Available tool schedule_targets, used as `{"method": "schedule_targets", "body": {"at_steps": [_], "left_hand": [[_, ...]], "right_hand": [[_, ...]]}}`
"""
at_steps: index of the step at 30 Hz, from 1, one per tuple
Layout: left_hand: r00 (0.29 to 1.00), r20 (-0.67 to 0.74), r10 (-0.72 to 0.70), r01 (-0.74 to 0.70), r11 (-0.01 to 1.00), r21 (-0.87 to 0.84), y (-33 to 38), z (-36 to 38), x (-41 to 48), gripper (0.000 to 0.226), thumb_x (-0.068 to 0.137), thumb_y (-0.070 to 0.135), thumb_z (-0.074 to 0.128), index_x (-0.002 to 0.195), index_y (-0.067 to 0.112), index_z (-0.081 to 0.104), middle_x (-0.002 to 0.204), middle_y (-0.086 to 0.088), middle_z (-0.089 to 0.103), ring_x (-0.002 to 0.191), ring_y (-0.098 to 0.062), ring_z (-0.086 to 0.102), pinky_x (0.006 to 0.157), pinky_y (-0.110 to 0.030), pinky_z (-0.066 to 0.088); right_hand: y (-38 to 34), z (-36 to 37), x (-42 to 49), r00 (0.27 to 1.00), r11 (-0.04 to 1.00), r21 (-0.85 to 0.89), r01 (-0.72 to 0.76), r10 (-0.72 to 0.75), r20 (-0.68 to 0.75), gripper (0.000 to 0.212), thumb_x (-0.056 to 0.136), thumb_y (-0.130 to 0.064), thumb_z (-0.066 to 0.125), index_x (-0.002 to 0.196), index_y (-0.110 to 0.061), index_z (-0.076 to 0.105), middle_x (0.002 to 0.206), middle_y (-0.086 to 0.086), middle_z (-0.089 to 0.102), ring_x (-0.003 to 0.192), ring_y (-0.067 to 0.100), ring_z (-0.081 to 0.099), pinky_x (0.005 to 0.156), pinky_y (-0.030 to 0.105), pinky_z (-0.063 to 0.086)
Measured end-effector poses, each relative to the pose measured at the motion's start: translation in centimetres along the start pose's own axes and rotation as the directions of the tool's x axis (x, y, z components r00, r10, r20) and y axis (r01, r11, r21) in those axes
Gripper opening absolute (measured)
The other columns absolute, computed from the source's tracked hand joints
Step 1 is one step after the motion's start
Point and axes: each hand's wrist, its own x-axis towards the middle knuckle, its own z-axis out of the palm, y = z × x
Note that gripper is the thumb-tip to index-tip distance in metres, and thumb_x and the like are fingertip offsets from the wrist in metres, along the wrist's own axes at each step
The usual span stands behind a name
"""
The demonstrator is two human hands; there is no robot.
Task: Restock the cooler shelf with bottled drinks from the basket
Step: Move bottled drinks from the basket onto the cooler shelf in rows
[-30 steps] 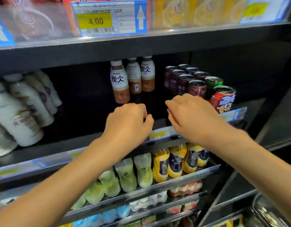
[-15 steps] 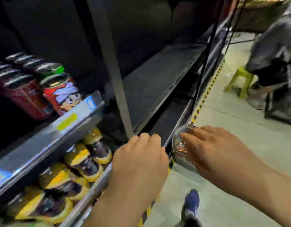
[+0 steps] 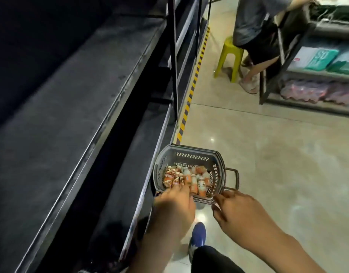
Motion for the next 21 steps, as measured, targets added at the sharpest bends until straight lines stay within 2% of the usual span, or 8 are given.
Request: {"method": "schedule_targets", "body": {"at_steps": [1, 3, 5, 8, 12, 15, 17, 21], "left_hand": [[0.999, 0.047, -0.02, 0.02, 1.0, -0.009, -0.2, 0.9, 1.9, 0.01, 0.088, 0.028, 0.054, 0.085, 0.022, 0.061, 0.081, 0.004, 0.064, 0.074, -0.021, 0.065, 0.056, -0.029, 0.037], [0.981, 0.185, -0.058, 0.059, 0.998, 0.001, -0.9, 2.2, 5.3, 0.016, 0.096, 0.032, 0.045, 0.098, 0.024, 0.058, 0.1, 0.005, 0.064, 0.093, -0.021, 0.063, 0.067, -0.031, 0.039], [0.968, 0.239, -0.073, 0.07, 0.997, 0.02, -2.3, 3.8, 8.7, 0.016, 0.097, 0.035, 0.041, 0.097, 0.026, 0.054, 0.109, 0.005, 0.063, 0.101, -0.021, 0.06, 0.074, -0.033, 0.04], [0.946, 0.3, -0.12, 0.101, 0.992, 0.08, -5.3, 7.3, 14.1, 0.019, 0.097, 0.037, 0.042, 0.096, 0.023, 0.055, 0.108, 0.001, 0.064, 0.1, -0.025, 0.061, 0.077, -0.035, 0.045], [0.905, 0.4, -0.143, 0.097, 0.986, 0.133, -9.5, 15.0, 21.7, 0.021, 0.097, 0.036, 0.042, 0.1, 0.022, 0.058, 0.107, -0.001, 0.065, 0.099, -0.027, 0.062, 0.079, -0.036, 0.05], [0.844, 0.525, -0.111, 0.051, 0.99, 0.129, -11.8, 22.6, 26.4, 0.021, 0.097, 0.035, 0.042, 0.102, 0.023, 0.059, 0.108, -0.002, 0.065, 0.101, -0.026, 0.061, 0.074, -0.034, 0.042], [0.829, 0.554, -0.081, 0.028, 0.994, 0.104, -13.2, 28.3, 29.4, 0.021, 0.097, 0.033, 0.042, 0.102, 0.022, 0.059, 0.104, -0.001, 0.065, 0.099, -0.025, 0.062, 0.076, -0.035, 0.043], [0.73, 0.672, -0.128, 0.122, 0.991, 0.057, -17.3, 39.9, 34.9, 0.022, 0.096, 0.032, 0.046, 0.112, 0.02, 0.056, 0.111, -0.004, 0.061, 0.098, -0.024, 0.058, 0.08, -0.036, 0.046]], "right_hand": [[1.0, 0.5, 1.6, 0.999, 1.0, 0.023, -0.021, 0.02, 0.042, 0.039, 0.1, -0.042, 0.033, 0.129, -0.024, 0.051, 0.124, -0.001, 0.059, 0.114, 0.022, 0.056, 0.092, 0.034, 0.046], [2.8, 1.9, 5.1, 0.993, 0.995, 0.058, -0.081, 0.076, 0.096, 0.043, 0.1, -0.042, 0.035, 0.135, -0.02, 0.046, 0.125, 0.001, 0.06, 0.113, 0.023, 0.057, 0.091, 0.034, 0.047], [4.2, 3.5, 8.5, 0.979, 0.988, 0.083, -0.132, 0.117, 0.164, 0.041, 0.1, -0.041, 0.038, 0.133, -0.019, 0.049, 0.122, 0.002, 0.062, 0.111, 0.024, 0.058, 0.091, 0.036, 0.048], [6.3, 6.7, 13.7, 0.957, 0.973, 0.115, -0.199, 0.168, 0.235, 0.034, 0.098, -0.04, 0.043, 0.12, -0.019, 0.058, 0.117, 0.005, 0.065, 0.107, 0.026, 0.061, 0.089, 0.037, 0.05], [10.0, 13.0, 21.8, 0.906, 0.898, 0.234, -0.374, 0.299, 0.301, 0.027, 0.096, -0.038, 0.047, 0.11, -0.022, 0.064, 0.11, 0.006, 0.069, 0.099, 0.027, 0.065, 0.084, 0.037, 0.055], [12.5, 19.4, 28.0, 0.866, 0.837, 0.278, -0.472, 0.38, 0.325, 0.028, 0.096, -0.034, 0.048, 0.113, -0.018, 0.063, 0.113, 0.011, 0.068, 0.102, 0.031, 0.064, 0.084, 0.039, 0.053], [13.6, 24.8, 32.1, 0.86, 0.842, 0.247, -0.479, 0.394, 0.323, 0.032, 0.098, -0.036, 0.046, 0.117, -0.016, 0.061, 0.117, 0.011, 0.066, 0.107, 0.032, 0.062, 0.085, 0.038, 0.052], [14.3, 36.3, 39.6, 0.864, 0.885, 0.164, -0.435, 0.359, 0.354, 0.039, 0.098, -0.04, 0.047, 0.127, -0.014, 0.053, 0.126, 0.009, 0.058, 0.117, 0.03, 0.053, 0.093, 0.04, 0.048]]}}
